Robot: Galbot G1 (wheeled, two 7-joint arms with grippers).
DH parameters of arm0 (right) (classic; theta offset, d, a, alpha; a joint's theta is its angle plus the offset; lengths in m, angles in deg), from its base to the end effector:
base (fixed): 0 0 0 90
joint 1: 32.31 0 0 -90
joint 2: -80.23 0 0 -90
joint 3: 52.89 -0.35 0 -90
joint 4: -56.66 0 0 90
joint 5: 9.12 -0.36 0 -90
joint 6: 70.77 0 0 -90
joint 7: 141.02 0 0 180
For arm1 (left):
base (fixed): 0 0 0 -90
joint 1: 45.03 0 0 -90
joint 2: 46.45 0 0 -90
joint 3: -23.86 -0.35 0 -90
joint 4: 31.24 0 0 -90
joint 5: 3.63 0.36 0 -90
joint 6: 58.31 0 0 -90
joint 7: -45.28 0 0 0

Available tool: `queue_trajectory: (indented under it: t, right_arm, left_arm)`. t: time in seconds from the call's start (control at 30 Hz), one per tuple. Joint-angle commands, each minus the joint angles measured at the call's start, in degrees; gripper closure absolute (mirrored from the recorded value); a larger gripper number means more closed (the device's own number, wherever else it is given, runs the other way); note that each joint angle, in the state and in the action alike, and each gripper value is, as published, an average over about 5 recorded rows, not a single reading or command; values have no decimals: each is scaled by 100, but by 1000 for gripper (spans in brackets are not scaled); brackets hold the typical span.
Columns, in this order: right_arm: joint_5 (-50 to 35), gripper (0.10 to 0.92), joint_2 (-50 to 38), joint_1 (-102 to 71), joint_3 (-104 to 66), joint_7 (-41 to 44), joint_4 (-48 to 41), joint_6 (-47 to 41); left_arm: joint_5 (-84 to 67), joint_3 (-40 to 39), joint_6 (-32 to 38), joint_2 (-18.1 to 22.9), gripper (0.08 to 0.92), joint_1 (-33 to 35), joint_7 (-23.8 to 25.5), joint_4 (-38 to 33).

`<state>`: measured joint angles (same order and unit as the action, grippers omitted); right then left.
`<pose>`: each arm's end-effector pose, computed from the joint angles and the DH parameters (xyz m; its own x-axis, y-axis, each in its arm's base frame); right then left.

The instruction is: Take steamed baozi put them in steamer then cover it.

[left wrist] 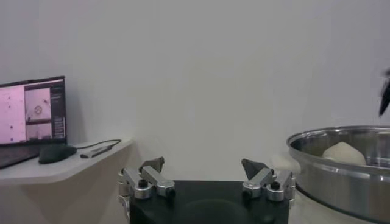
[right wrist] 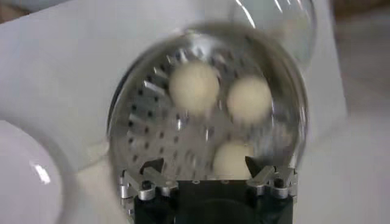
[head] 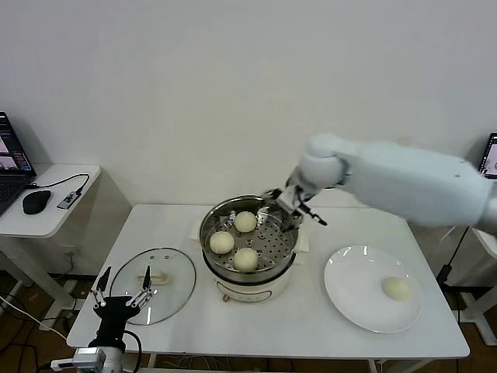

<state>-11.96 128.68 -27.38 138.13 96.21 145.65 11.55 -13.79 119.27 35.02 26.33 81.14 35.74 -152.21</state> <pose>0.5051 0.0281 -0.0255 -0.3508 -0.2464 0.9035 -0.6896 -0.5848 -0.4272 0.1603 0.0766 -0.3014 -0.9965 -0.0826 0.0096 -0.0808 0.9889 0.1244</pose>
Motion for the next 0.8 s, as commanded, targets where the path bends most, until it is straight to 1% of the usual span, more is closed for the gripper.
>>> queue_trajectory:
  t: [0.03,0.2,0.4,0.53,0.67,0.8]
  right_arm:
    - [-523,203,-2003,-38,-207,-25,644,-2067]
    - [17,203,-2750,-1216,-927,191,714,-1739]
    - [831,203,-3368,-3759,-3071,564,495,-1089]
    - [1233,203,-3414,-5041,-4276,700,259,-802]
    - [1552,203,-3276,-5881,-4843,717,55,-645]
    - [1900,203,-3001,-6236,-5075,608,-259,-563]
  left_arm:
    - [1,-44,7,-51,177,-5,3,15]
    - [11,-106,15,-86,177,-6,3,24]
    - [28,-139,15,-114,177,18,4,7]
    - [39,-150,15,-116,177,29,3,9]
    - [48,-150,15,-103,177,42,2,5]
    - [59,-142,15,-84,177,59,1,-2]
